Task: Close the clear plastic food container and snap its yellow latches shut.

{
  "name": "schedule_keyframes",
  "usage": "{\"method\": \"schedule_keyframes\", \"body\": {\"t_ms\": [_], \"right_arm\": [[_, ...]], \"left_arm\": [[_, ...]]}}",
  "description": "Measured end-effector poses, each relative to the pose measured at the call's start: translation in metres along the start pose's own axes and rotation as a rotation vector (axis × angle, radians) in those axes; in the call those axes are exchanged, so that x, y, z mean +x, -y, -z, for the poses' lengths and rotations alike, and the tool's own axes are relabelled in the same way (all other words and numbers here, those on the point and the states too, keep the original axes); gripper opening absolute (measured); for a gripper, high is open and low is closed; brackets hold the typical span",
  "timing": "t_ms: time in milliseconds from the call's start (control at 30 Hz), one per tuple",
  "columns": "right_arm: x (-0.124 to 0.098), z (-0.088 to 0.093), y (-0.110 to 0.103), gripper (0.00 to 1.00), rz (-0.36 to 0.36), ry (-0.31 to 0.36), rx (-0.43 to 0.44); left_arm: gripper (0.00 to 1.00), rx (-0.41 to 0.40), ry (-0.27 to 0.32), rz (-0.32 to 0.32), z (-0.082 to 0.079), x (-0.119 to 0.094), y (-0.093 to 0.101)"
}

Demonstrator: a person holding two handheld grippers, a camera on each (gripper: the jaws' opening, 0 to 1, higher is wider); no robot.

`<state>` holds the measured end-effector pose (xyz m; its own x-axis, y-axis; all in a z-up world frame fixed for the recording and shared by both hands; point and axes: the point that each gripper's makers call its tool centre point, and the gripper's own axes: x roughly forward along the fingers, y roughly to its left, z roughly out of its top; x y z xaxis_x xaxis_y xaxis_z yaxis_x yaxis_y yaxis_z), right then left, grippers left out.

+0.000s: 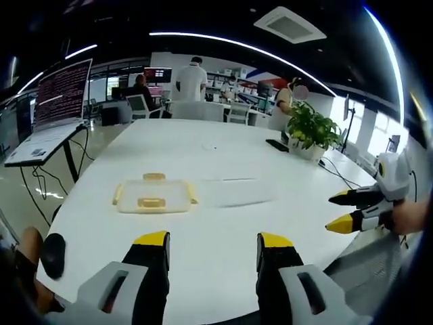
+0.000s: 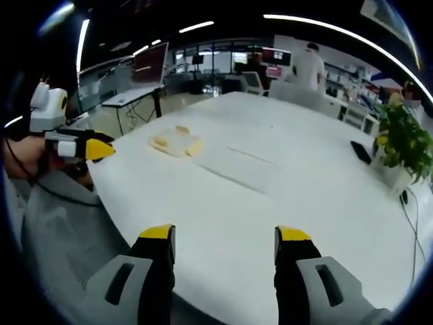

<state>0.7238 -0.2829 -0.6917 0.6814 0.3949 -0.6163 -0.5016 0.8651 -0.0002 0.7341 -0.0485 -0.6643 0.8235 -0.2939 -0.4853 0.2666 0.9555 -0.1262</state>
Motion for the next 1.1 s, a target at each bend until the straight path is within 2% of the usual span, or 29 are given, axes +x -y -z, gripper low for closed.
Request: {"method": "schedule_keyframes", "body": {"t_ms": [200, 467, 567, 833, 1100], "right_arm": [[0.01, -0.008, -0.005, 0.56, -0.029, -0.003, -0.019], [0.028, -0.026, -0.009, 0.56, -0.073, -0.006, -0.045], [0.038, -0.036, -0.015, 0.56, -0.105, -0.007, -0.074], [0.062, -0.057, -0.031, 0.55, -0.174, -0.007, -0.115], [0.089, -0.079, -0.051, 0.55, -0.263, -0.012, -0.153]], "left_arm": [[0.47, 0.005, -0.018, -0.004, 0.001, 0.005, -0.016], [0.47, 0.037, -0.052, 0.029, 0.001, 0.017, -0.023], [0.47, 0.057, -0.061, 0.068, 0.0, 0.023, -0.023], [0.47, 0.098, -0.095, 0.077, 0.0, 0.039, -0.042], [0.46, 0.173, -0.109, 0.101, -0.009, 0.058, -0.064]]}}
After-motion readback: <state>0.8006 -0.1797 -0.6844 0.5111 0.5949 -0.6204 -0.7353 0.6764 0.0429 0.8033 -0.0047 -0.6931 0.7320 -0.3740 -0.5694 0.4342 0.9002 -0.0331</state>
